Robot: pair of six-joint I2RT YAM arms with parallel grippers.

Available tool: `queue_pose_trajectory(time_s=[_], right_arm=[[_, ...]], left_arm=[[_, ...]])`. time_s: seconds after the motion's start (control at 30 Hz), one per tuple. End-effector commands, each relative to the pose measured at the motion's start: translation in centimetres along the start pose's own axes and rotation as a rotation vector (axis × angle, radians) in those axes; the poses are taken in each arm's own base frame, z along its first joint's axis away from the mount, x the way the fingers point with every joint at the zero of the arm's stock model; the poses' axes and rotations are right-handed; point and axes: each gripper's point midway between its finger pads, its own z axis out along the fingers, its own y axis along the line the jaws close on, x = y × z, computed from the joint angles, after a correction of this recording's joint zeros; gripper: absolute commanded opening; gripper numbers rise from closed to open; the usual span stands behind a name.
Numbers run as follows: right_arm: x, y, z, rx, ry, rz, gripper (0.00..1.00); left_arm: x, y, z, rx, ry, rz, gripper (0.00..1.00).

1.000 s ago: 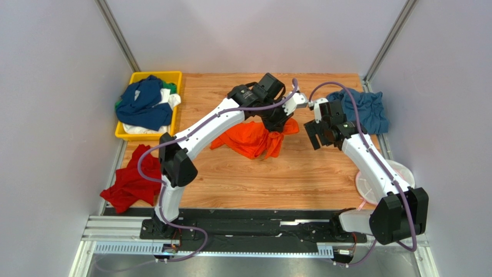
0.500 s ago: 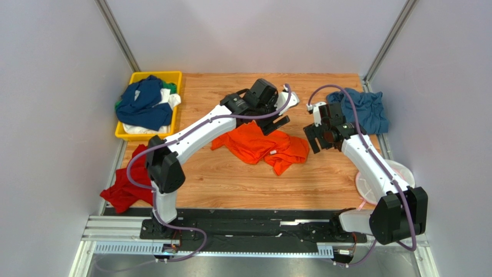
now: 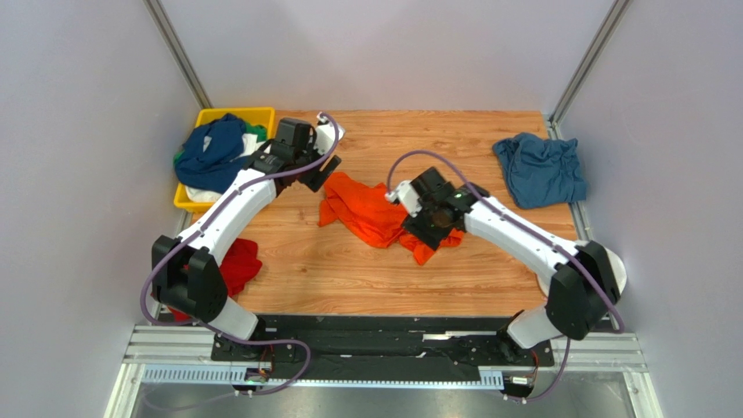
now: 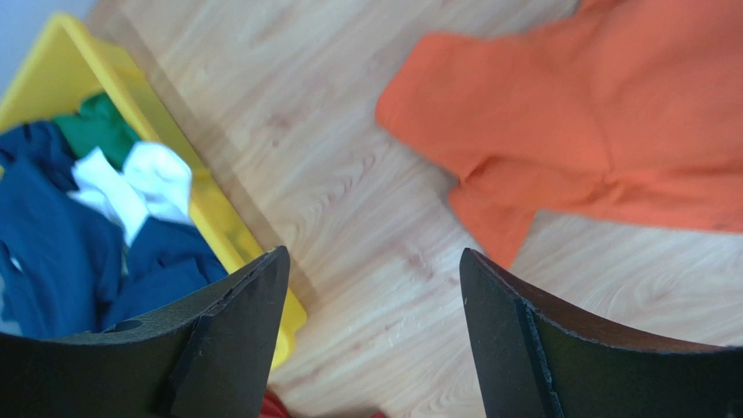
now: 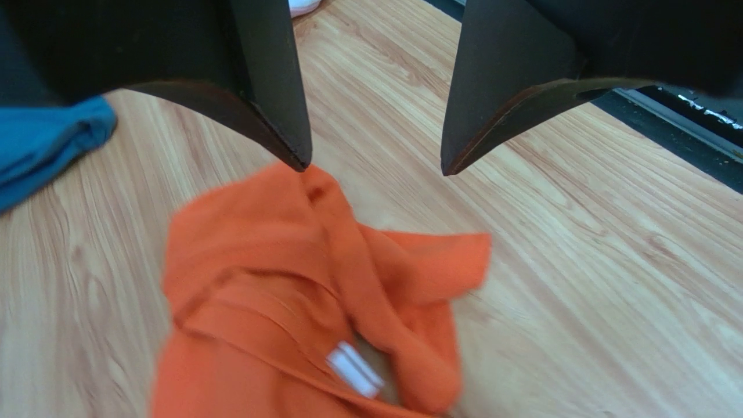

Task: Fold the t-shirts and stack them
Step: Flatten out the tshirt

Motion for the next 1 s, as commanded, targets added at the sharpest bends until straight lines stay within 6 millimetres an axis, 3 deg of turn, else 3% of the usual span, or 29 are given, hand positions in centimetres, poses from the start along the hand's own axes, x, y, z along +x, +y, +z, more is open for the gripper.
queue_pose_trajectory(time_s=[0.0,0.27,0.43,0.6,0.97], right_arm=[[-2.9,2.1,1.6,0.006,0.023,-0.174,0.59],[-7.1,4.2,3.9,-0.015,0.008,-0.26,0.58],[-9.1,6.0,4.6,-0.041,-0.011,-0.297,0.58],[-9.1,7.4,6.5,-0.068,0.014,-0.32,0.57],[-9.1,8.1,8.7,-0.087,0.034,-0.328,0.54]], left_arm=[[1.2,0.2,-0.6,-0.01,-0.022,0.044,0.8],[3.4,0.7,0.2,0.015,0.01,0.015,0.8],[4.5,2.1,1.4,0.029,0.033,-0.041,0.79],[5.8,3.6,2.3,0.03,0.06,-0.076,0.79],[7.5,3.8,3.2,0.047,0.096,-0.102,0.76]])
